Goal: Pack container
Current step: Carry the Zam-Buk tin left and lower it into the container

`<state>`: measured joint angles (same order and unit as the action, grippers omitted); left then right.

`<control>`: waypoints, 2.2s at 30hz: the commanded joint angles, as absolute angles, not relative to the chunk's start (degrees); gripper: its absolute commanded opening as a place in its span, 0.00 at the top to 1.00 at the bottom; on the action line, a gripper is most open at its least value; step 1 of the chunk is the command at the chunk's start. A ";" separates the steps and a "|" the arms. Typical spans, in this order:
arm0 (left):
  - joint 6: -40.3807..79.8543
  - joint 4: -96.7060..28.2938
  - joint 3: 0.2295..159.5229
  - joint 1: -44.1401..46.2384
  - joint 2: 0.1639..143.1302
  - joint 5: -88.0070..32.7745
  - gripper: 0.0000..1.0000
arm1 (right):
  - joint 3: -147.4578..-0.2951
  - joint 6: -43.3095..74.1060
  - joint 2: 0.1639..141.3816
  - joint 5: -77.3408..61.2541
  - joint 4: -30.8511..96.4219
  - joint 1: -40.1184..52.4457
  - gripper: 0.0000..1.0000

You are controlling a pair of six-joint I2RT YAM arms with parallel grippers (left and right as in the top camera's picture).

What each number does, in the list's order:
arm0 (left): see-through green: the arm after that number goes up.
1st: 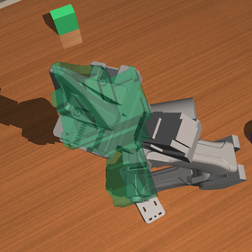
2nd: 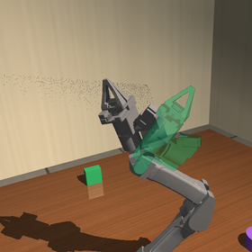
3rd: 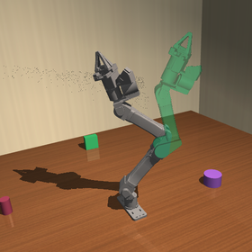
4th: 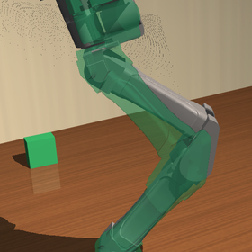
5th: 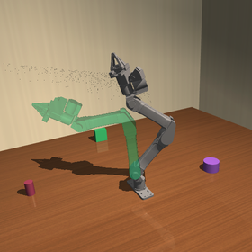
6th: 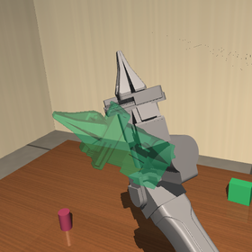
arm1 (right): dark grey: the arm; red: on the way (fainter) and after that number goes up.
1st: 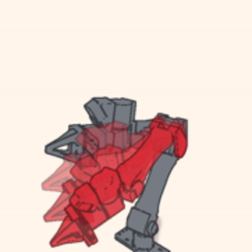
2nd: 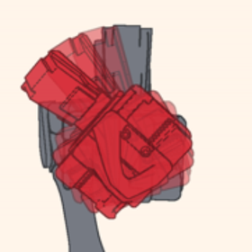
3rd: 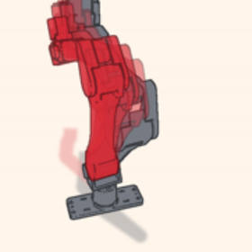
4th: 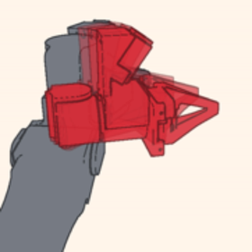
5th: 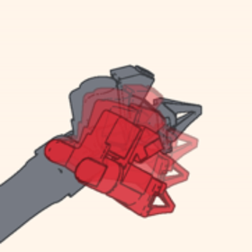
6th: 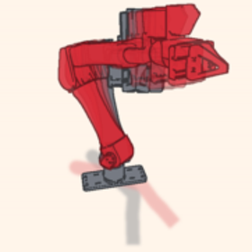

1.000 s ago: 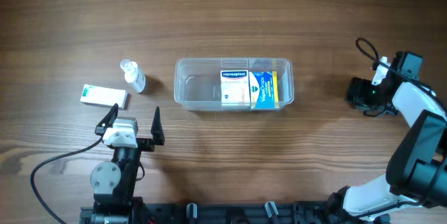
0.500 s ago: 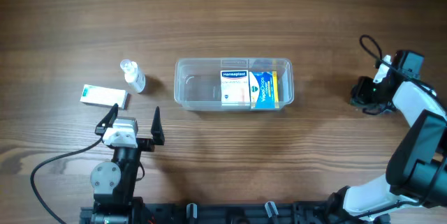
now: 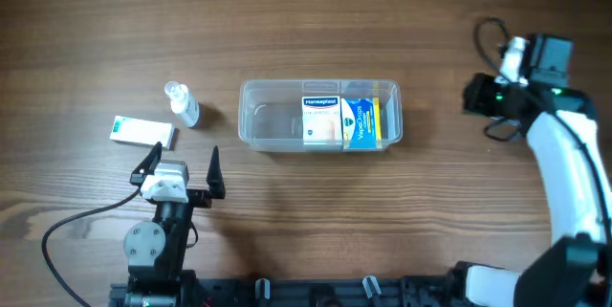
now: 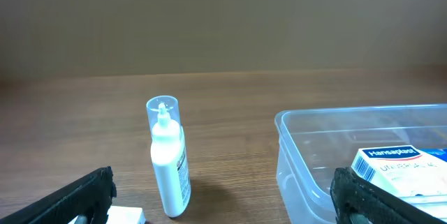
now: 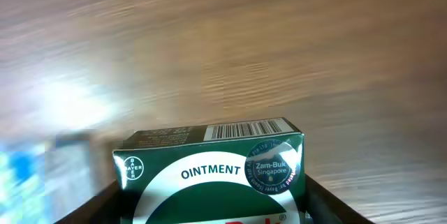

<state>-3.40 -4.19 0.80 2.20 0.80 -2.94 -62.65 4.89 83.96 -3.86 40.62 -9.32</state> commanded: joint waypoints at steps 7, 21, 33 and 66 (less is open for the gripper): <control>-4.27 -4.05 0.34 2.46 0.38 -3.60 0.00 | -68.38 19.68 79.50 -3.88 40.27 18.22 0.60; -4.27 -4.05 0.34 2.46 0.38 -3.60 0.00 | -68.36 28.71 86.54 -0.45 19.42 42.63 0.61; -4.27 -4.05 0.34 2.46 0.38 -3.60 0.00 | -68.36 30.00 96.05 -0.43 15.66 44.31 0.66; -4.27 -4.05 0.34 2.46 0.38 -3.60 0.00 | -68.36 32.53 105.97 1.63 14.66 44.82 0.50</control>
<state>-3.40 -4.19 0.80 2.20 0.80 -2.94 -67.11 31.73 105.19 -0.32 13.91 44.45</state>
